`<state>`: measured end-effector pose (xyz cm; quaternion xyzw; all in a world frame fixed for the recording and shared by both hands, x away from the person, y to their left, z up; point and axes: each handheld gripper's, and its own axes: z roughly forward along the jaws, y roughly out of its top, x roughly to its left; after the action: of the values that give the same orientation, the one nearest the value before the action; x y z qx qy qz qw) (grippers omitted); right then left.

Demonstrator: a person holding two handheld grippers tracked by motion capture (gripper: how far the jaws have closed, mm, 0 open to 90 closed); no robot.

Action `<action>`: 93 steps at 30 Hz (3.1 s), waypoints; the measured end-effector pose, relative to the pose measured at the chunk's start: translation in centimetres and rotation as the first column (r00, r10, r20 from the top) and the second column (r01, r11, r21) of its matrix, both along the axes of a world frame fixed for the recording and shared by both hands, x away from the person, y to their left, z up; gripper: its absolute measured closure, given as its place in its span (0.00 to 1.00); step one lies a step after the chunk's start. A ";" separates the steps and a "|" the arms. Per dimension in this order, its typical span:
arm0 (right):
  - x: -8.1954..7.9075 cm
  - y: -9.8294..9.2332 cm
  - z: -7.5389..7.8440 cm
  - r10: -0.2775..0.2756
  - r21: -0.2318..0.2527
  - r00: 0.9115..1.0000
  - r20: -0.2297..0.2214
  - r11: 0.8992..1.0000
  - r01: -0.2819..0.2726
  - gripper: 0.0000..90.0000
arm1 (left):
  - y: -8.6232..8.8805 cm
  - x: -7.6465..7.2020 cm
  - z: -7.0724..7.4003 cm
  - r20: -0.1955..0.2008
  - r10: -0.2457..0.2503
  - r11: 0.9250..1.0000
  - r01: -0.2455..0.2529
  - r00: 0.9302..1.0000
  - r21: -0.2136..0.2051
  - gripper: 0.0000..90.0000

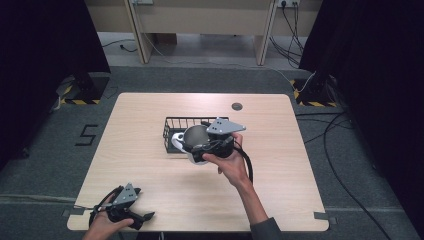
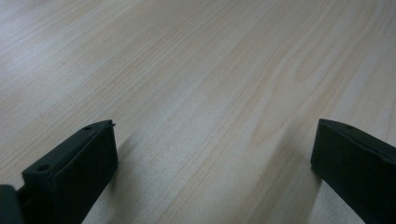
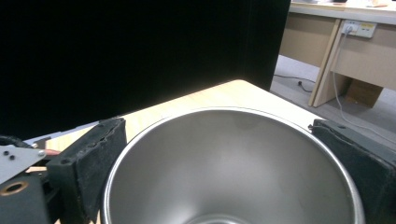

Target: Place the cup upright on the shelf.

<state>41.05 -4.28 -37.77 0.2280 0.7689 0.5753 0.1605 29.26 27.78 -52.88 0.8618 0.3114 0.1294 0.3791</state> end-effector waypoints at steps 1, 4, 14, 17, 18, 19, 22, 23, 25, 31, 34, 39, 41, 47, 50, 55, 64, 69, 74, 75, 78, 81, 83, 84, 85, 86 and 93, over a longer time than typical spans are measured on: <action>0.1 0.0 0.1 -0.001 -0.002 1.000 0.002 1.000 0.001 0.07 | 0.0 0.0 0.0 -0.002 -0.001 1.000 0.001 1.000 0.002 0.00; 0.6 0.0 0.6 -0.005 -0.006 1.000 0.004 1.000 0.005 0.07 | 0.0 0.0 0.0 -0.003 -0.002 1.000 0.002 1.000 0.002 0.00; 2.4 -0.2 1.8 -0.021 -0.005 1.000 0.001 1.000 0.021 0.07 | 0.0 0.0 0.1 -0.010 -0.005 1.000 0.005 1.000 0.005 0.00; 3.1 -0.1 2.1 -0.027 -0.011 1.000 0.005 1.000 0.027 0.07 | 0.0 0.0 0.1 -0.008 -0.005 1.000 0.005 1.000 0.005 0.00; 3.3 -0.1 2.1 -0.029 -0.013 1.000 0.002 1.000 0.029 0.07 | 0.0 0.0 0.0 -0.003 -0.002 1.000 0.002 1.000 0.002 0.00; 3.5 -0.1 2.2 -0.030 -0.014 1.000 0.002 0.999 0.030 0.07 | 0.0 0.0 0.1 -0.006 -0.003 1.000 0.003 1.000 0.004 0.00; 4.1 0.0 2.2 -0.035 -0.011 0.999 -0.001 0.999 0.035 0.07 | 0.0 0.0 0.1 -0.008 -0.005 1.000 0.005 1.000 0.005 0.00; 4.4 -0.1 2.2 -0.036 -0.008 0.999 -0.003 0.999 0.036 0.07 | 0.0 0.0 0.1 -0.008 -0.005 1.000 0.005 1.000 0.006 0.00; 4.8 -0.1 2.1 -0.038 -0.008 0.999 -0.008 0.999 0.038 0.07 | 0.0 0.0 0.1 -0.008 -0.005 1.000 0.005 1.000 0.005 0.00; 6.2 -0.3 1.8 -0.059 -0.011 0.998 -0.017 0.998 0.059 0.07 | 0.0 0.0 0.1 -0.006 -0.004 1.000 0.004 1.000 0.004 0.00; 7.2 -0.1 1.9 -0.069 -0.015 0.997 -0.019 0.998 0.069 0.07 | 0.0 0.0 0.0 -0.003 -0.002 1.000 0.002 1.000 0.002 0.00; 8.1 0.2 1.9 -0.076 -0.027 0.997 -0.018 0.997 0.075 0.07 | 0.0 0.0 0.1 -0.008 -0.005 1.000 0.005 1.000 0.005 0.00; 8.5 0.3 1.8 -0.076 -0.031 0.997 -0.014 0.997 0.076 0.07 | 0.0 0.0 0.1 -0.008 -0.005 1.000 0.005 1.000 0.005 0.00; 9.7 0.6 1.2 -0.072 -0.054 0.997 -0.017 0.996 0.071 0.07 | 0.0 0.0 0.1 -0.008 -0.006 1.000 0.006 1.000 0.006 0.00; 10.2 0.8 0.7 -0.073 -0.062 0.997 -0.018 0.995 0.072 0.07 | 0.0 0.0 0.1 -0.008 -0.005 1.000 0.005 1.000 0.005 0.00; 10.8 1.0 0.1 -0.078 -0.072 0.997 -0.028 0.995 0.075 0.07 | 0.0 0.0 0.1 -0.008 -0.007 1.000 0.007 1.000 0.005 0.00; 11.7 1.0 -0.8 -0.094 -0.076 0.995 -0.045 0.993 0.090 0.07 | 0.0 0.0 0.1 -0.008 -0.007 1.000 0.007 1.000 0.005 0.00; 11.9 0.9 -1.3 -0.102 -0.080 0.993 -0.055 0.992 0.098 0.07 | 0.0 0.0 0.1 -0.008 -0.007 1.000 0.007 1.000 0.005 0.00; 12.0 0.9 -2.0 -0.110 -0.092 0.992 -0.068 0.990 0.104 0.07 | 0.0 0.0 0.1 -0.008 -0.007 1.000 0.007 1.000 0.004 0.00; 12.1 0.9 -2.1 -0.113 -0.092 0.991 -0.071 0.990 0.106 0.07 | 0.0 0.0 0.1 -0.008 -0.007 1.000 0.007 1.000 0.005 0.00; 12.1 0.8 -2.3 -0.113 -0.088 0.991 -0.077 0.990 0.107 0.07 | 0.0 0.0 0.1 -0.008 -0.007 1.000 0.007 1.000 0.004 0.00; 12.1 0.8 -2.5 -0.116 -0.089 0.990 -0.083 0.990 0.109 0.07 | 0.0 0.0 0.1 -0.008 -0.007 1.000 0.007 1.000 0.005 0.00; 12.2 0.8 -2.7 -0.116 -0.091 0.989 -0.087 0.990 0.108 0.07 | 0.0 0.0 0.1 -0.008 -0.007 1.000 0.007 1.000 0.003 0.00; 12.2 0.8 -2.8 -0.118 -0.092 0.989 -0.090 0.990 0.110 0.07 | 0.0 0.0 0.1 -0.008 -0.007 1.000 0.007 1.000 0.005 0.00; 12.2 0.8 -2.9 -0.121 -0.096 0.988 -0.092 0.989 0.112 0.07 | 0.0 0.0 0.1 -0.008 -0.007 1.000 0.007 1.000 0.005 0.00; 12.2 0.8 -3.0 -0.129 -0.101 0.987 -0.096 0.988 0.119 0.07 | 0.0 0.0 0.1 -0.008 -0.007 1.000 0.007 1.000 0.005 0.00; 12.1 0.8 -3.2 -0.127 -0.109 0.987 -0.097 0.987 0.116 0.07 | 0.0 0.0 0.1 -0.008 -0.007 1.000 0.007 1.000 0.005 0.00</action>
<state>53.17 -3.43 -40.92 0.2955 0.7897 0.5112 0.1666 29.25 27.82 -52.81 0.8643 0.3094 0.1253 0.3762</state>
